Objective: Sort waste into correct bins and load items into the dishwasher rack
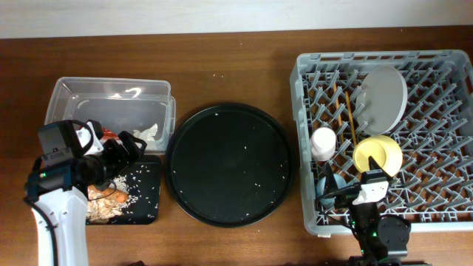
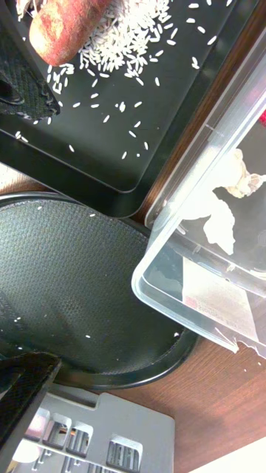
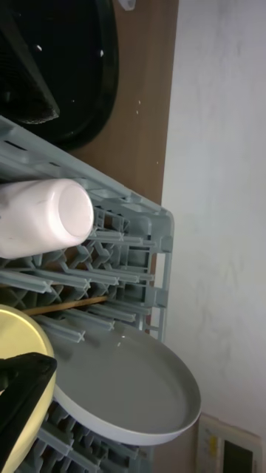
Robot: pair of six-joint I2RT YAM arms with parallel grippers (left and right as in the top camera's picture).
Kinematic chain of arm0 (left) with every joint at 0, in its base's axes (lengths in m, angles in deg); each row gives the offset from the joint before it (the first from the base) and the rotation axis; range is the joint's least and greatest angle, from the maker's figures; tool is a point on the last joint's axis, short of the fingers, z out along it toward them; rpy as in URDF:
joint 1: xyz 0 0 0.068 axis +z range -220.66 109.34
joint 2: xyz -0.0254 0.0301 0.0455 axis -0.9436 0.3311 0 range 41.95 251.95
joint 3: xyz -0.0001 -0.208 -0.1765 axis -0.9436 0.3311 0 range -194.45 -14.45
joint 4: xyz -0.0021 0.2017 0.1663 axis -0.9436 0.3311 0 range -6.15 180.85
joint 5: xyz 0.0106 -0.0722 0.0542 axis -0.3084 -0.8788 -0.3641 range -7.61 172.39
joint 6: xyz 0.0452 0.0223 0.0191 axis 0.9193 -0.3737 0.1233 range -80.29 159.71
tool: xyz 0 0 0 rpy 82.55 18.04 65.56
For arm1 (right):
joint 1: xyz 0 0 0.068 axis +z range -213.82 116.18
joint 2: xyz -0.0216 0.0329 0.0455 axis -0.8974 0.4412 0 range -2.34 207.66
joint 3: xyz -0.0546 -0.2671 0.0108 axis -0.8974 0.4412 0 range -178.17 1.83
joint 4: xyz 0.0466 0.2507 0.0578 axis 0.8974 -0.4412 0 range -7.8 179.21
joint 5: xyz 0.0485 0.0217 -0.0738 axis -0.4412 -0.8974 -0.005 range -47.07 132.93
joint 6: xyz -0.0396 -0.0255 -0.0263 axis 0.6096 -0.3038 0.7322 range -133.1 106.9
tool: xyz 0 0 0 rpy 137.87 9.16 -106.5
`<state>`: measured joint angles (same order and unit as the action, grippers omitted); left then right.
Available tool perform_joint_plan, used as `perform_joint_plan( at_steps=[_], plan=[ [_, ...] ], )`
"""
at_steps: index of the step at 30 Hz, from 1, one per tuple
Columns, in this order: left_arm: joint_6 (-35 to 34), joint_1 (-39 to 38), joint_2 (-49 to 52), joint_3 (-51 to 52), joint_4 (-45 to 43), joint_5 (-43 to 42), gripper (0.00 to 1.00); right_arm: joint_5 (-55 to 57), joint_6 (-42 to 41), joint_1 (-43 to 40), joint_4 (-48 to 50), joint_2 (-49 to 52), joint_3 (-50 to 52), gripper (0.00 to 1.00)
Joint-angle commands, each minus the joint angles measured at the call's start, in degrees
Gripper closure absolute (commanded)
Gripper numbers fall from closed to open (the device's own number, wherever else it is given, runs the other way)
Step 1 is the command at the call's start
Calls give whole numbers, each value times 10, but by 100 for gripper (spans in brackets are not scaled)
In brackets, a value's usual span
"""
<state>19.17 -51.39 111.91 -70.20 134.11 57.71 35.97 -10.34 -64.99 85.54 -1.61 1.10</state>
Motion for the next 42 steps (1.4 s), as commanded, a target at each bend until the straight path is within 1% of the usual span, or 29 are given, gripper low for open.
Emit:
perform_joint_plan(
  at_steps=[1,4,6,7,35,37,42],
  plan=[
    [9,2,-7,-8,-1,-6,1,14,-7,-5,-2,-5,4,2],
    [9,2,-7,-8,-1,-6,1,40,-10,-5,-2,-5,4,2],
    [9,2,-7,-8,-1,-6,1,92,-76,-5,0,-5,4,2],
    [9,2,-7,-8,-1,-6,1,103,-92,-5,3,-5,4,2],
    [9,2,-7,-5,-1,-4,1,103,-92,-4,-7,-5,4,2],
    [9,2,-29,1,-1,-4,1,103,-92,-4,-7,-5,4,2],
    [9,1,-179,62,-1,-4,1,103,-92,-4,-7,-5,4,2]
  ],
)
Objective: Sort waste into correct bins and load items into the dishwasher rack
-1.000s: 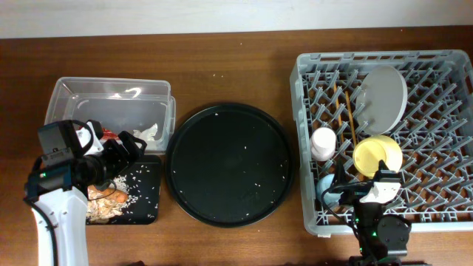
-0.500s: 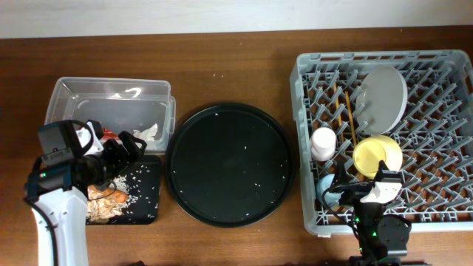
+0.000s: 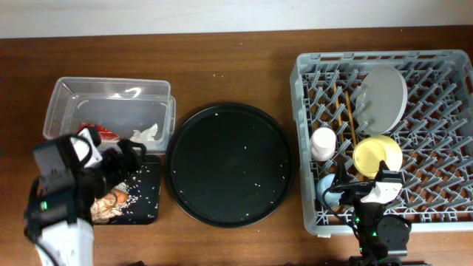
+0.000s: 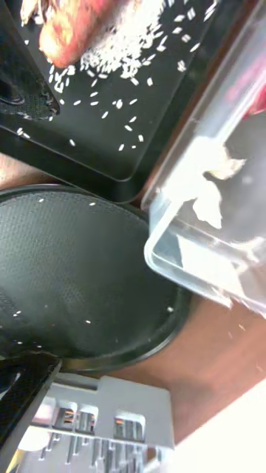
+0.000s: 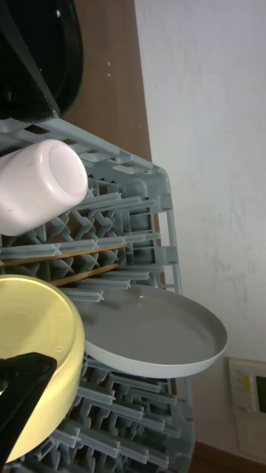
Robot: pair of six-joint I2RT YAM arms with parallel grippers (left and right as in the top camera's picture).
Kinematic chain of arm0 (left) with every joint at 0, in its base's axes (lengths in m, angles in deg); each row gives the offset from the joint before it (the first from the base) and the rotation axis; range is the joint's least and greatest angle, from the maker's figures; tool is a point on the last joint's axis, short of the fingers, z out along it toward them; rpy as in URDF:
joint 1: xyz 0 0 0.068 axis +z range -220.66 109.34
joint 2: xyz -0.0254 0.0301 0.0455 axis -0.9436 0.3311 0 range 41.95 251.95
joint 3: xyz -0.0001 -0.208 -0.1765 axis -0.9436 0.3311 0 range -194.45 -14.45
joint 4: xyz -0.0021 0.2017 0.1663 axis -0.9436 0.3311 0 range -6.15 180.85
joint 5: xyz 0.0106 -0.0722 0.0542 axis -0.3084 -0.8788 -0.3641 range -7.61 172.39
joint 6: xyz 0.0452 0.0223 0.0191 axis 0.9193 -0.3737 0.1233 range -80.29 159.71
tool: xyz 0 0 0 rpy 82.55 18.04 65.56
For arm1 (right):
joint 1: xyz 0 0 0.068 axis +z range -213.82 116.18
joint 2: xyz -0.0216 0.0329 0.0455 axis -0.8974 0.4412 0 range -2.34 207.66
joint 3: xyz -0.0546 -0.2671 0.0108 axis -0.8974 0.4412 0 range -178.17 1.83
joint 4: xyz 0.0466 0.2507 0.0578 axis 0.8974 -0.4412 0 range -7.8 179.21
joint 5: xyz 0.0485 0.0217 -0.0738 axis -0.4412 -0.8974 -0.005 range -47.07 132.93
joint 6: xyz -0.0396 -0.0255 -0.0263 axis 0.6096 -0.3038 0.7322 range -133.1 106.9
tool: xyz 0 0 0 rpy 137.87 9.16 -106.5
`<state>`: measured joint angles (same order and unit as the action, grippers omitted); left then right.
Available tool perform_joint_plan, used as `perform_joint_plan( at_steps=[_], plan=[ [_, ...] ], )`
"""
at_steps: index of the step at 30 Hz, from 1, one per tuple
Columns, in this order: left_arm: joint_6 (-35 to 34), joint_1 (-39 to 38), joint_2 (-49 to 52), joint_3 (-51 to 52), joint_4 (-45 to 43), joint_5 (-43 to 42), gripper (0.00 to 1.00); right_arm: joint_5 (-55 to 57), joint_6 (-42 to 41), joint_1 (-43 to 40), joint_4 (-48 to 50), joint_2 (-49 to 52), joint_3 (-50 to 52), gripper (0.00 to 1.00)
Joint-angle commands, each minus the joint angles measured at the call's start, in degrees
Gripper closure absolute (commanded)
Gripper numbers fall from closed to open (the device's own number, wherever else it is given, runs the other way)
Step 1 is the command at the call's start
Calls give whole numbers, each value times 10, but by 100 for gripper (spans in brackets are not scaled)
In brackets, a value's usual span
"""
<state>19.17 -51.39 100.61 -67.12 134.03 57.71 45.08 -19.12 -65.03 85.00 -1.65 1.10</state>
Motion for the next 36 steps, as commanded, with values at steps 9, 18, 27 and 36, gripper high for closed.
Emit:
perform_joint_plan(
  at_steps=[9,18,27,36],
  plan=[
    [9,-117,-269,210,-6,76,1,11,-5,-4,-1,-5,4,2],
    [9,-172,-408,398,-470,151,1,11,-5,-4,-2,-5,4,2],
    [9,-181,-497,513,-527,158,1,11,-5,-4,-2,-5,4,2],
    [108,-181,-584,522,-458,201,1,11,-5,-4,-2,-5,4,2]
  ],
)
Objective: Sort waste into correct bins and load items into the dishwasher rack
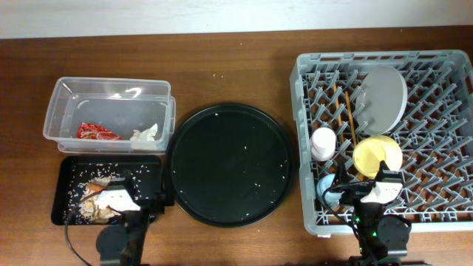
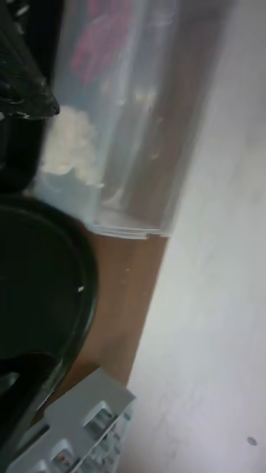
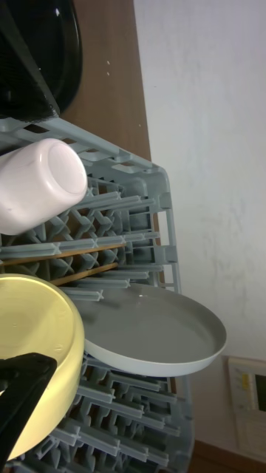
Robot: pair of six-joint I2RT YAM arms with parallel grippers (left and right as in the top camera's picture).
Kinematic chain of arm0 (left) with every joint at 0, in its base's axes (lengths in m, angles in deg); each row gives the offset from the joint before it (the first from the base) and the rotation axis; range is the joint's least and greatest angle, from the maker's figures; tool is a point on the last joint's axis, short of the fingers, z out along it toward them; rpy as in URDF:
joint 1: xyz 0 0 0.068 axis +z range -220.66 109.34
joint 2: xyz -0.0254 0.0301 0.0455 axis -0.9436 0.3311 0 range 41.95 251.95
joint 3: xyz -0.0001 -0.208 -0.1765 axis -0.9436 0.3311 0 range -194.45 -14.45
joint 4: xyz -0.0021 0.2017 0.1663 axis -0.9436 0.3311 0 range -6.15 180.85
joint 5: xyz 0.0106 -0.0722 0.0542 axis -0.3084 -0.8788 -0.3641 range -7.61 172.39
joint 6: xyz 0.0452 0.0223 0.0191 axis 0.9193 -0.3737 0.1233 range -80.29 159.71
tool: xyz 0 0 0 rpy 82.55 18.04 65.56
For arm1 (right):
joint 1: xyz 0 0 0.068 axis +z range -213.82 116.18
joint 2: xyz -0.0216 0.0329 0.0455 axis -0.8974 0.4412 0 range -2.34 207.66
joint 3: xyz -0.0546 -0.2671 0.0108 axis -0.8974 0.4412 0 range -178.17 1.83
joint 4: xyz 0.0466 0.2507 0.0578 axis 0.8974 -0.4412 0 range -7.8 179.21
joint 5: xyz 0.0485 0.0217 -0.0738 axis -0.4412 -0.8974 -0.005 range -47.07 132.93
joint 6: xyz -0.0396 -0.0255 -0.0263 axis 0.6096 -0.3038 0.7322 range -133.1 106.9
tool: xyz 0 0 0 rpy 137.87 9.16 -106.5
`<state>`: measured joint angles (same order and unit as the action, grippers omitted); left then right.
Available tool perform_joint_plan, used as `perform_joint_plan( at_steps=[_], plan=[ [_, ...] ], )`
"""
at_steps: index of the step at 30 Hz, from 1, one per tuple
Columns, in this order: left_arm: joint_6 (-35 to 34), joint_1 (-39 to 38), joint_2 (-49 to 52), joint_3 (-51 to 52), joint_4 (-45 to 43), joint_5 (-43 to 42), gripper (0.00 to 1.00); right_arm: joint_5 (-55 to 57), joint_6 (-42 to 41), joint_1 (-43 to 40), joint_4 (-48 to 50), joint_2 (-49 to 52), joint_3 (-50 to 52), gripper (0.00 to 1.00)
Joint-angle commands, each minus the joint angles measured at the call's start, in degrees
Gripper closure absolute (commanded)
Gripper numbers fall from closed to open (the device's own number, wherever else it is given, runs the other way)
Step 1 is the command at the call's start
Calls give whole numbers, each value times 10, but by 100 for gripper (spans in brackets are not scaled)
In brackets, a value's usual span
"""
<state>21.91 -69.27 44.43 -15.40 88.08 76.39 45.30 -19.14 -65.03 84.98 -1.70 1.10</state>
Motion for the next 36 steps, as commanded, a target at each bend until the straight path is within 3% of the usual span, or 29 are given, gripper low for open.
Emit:
perform_joint_plan(
  at_steps=[1,7,14,27,31,36],
  plan=[
    [100,-3,-22,4,1,16,1,9,-4,-4,-1,-5,4,2],
    [263,-3,-22,4,2,16,1,9,-4,-4,-1,-5,4,2],
    [265,-3,-22,4,6,72,1,9,-4,-4,-1,-4,4,2],
    [265,-40,-22,4,3,94,1,9,-4,-4,-1,-5,4,2],
    [178,-41,-22,4,2,103,1,9,-4,-4,-1,-5,4,2],
    [173,-41,-22,4,2,103,1,9,-4,-4,-1,-5,4,2]
  ],
)
